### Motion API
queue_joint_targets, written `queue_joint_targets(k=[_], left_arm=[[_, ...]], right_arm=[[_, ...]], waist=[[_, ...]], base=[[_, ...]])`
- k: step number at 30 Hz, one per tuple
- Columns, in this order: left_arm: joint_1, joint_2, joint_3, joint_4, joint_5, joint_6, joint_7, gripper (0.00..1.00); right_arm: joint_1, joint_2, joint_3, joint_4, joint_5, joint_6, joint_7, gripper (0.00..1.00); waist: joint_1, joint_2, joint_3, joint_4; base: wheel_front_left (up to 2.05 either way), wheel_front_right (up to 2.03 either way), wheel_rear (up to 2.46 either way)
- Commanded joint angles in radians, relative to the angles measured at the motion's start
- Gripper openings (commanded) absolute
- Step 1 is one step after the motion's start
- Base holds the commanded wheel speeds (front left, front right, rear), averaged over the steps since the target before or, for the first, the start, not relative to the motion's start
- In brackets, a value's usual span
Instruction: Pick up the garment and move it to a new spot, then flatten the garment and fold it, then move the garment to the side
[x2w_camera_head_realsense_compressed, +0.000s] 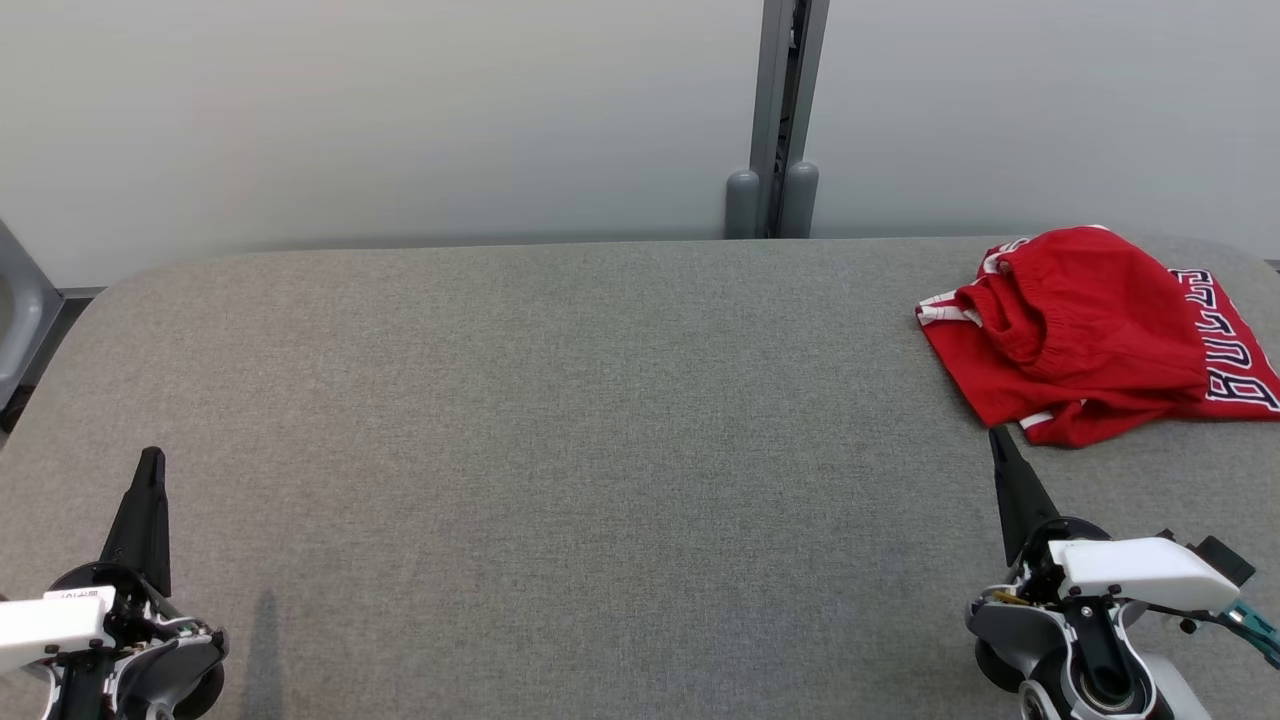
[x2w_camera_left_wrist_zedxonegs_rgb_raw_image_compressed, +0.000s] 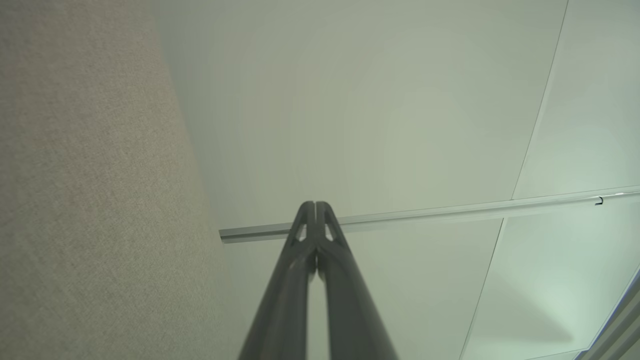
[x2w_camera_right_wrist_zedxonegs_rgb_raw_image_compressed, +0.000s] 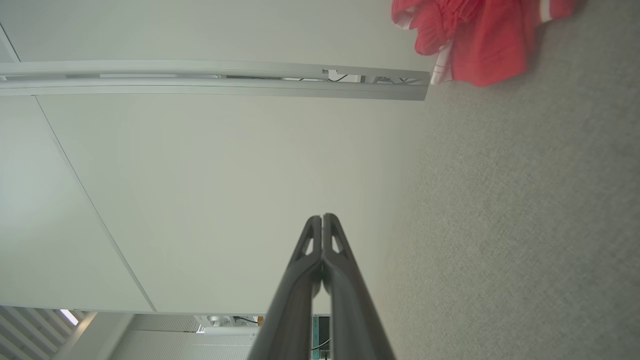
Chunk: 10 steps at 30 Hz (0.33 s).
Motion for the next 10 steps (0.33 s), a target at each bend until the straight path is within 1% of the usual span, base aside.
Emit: queue_joint_targets(k=[1,10], left_arm=[[-0.014,0.007,0.001,-0.003,-0.003,-0.008,-0.001,0.0],[-0.014,0.007,0.001,-0.004,-0.003,-0.008,-0.001,0.0]], right_arm=[[-0.003,-0.006,0.001,-0.001,0.002,0.002,0.004,0.0],[-0.003,-0.006,0.001,-0.001,0.002,0.002,0.004,0.0]], waist=[[0.0,0.0,0.0,0.0],[0.0,0.0,0.0,0.0]], base=[[0.0,0.0,0.0],[0.0,0.0,0.0]])
